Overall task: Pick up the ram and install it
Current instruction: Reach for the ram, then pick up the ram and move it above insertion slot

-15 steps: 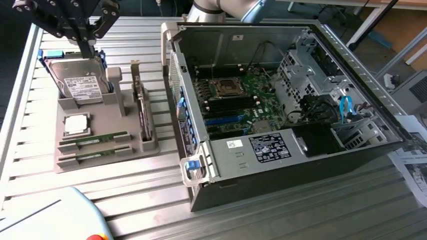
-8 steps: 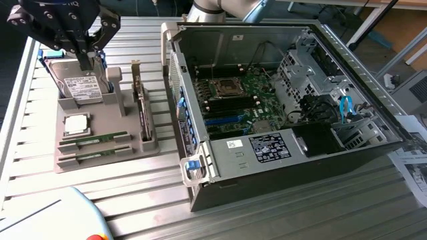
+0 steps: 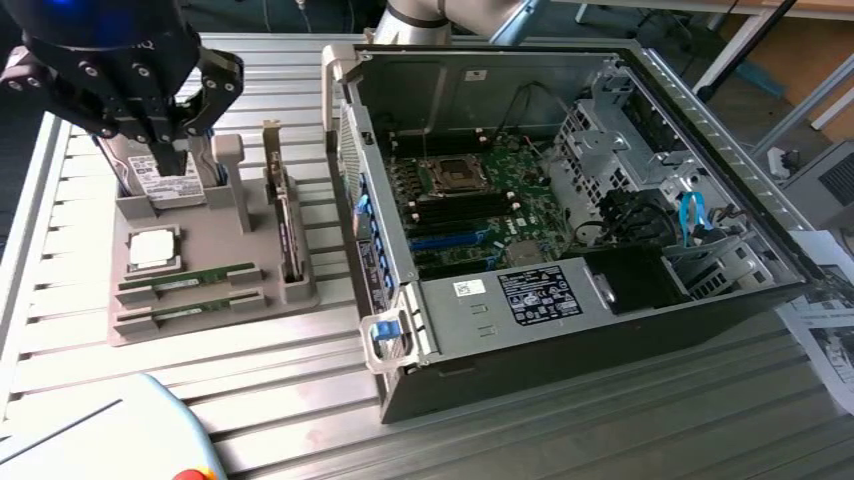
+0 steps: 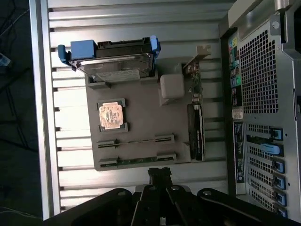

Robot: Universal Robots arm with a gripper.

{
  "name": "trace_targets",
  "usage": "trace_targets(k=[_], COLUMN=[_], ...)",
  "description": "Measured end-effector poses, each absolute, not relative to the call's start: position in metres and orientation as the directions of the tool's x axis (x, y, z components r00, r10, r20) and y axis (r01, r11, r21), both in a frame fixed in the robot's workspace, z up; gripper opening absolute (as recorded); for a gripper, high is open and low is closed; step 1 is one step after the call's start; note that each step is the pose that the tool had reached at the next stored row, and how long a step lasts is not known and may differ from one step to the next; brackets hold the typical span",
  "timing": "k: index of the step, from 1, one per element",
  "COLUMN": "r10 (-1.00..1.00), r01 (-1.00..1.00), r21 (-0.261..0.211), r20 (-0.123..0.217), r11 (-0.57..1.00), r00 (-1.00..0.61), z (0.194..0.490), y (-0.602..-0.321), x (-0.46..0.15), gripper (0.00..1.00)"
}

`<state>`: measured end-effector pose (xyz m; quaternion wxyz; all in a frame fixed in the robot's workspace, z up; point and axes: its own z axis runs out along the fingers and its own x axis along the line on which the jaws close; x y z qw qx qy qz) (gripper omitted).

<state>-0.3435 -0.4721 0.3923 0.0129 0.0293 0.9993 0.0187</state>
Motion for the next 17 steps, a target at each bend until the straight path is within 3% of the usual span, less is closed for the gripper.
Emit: trace_targets(k=[6, 17], r10=[0.059, 0.039], r01=[0.058, 0.038], r21=[0.036, 0.036], r20=[-0.025, -0.025], r11=[0.998, 0.999], r00=[-0.998, -0.999], z=[0.392, 0.392], y=[-0.495, -0.496], x=[-0.344, -0.344], gripper=[0.11, 0.11])
